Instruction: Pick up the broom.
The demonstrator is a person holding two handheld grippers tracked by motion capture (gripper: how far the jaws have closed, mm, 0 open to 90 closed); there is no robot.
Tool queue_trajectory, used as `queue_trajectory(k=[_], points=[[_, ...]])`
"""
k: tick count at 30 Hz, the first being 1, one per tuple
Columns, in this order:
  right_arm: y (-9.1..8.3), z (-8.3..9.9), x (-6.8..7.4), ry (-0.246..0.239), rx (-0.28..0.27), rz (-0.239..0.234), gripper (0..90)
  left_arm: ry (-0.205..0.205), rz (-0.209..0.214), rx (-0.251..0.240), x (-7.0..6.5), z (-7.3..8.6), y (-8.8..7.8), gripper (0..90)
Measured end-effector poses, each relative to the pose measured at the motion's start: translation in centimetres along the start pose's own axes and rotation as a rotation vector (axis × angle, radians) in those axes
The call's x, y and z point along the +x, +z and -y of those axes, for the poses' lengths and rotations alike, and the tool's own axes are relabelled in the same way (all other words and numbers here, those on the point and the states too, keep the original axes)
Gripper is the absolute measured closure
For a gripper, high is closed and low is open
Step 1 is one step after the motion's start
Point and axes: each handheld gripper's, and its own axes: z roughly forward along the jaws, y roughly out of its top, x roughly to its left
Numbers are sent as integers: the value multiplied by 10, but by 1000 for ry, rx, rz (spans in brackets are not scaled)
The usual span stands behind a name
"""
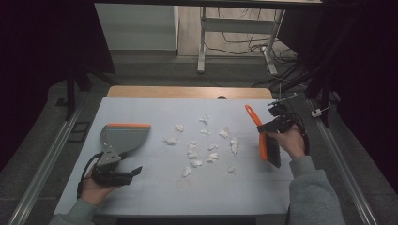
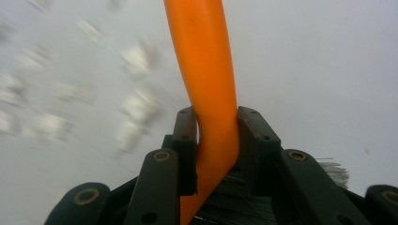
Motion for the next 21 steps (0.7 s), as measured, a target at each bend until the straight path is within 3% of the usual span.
queue_trajectory(k=[1, 3, 4, 6, 11, 13, 16, 20, 21], points=[[-10, -1, 7, 13, -68, -40, 699, 1, 2, -3, -1, -1, 0, 209], [-15, -1, 15, 28, -116, -90, 699, 3, 2, -4, -1, -2, 0, 210], [-15, -1, 15, 28, -116, -90, 699, 6, 3, -6, -2, -3, 1, 210], [-17, -2, 29, 47, -174, -141, 699, 13, 4, -9, -4, -5, 2, 210], [-14, -3, 54, 37, -218, -189, 699, 27, 10, -6, -7, -7, 5, 210], [-13, -3, 58, 36, -224, -193, 699, 28, 12, -9, -8, -7, 5, 210], [-9, -3, 72, 42, -273, -221, 699, 27, 14, -14, -8, -8, 4, 210], [-6, 0, 79, 80, -328, -256, 699, 39, 17, -20, -12, -9, 4, 210], [-4, 2, 83, 108, -361, -289, 699, 43, 18, -26, -13, -10, 4, 211]])
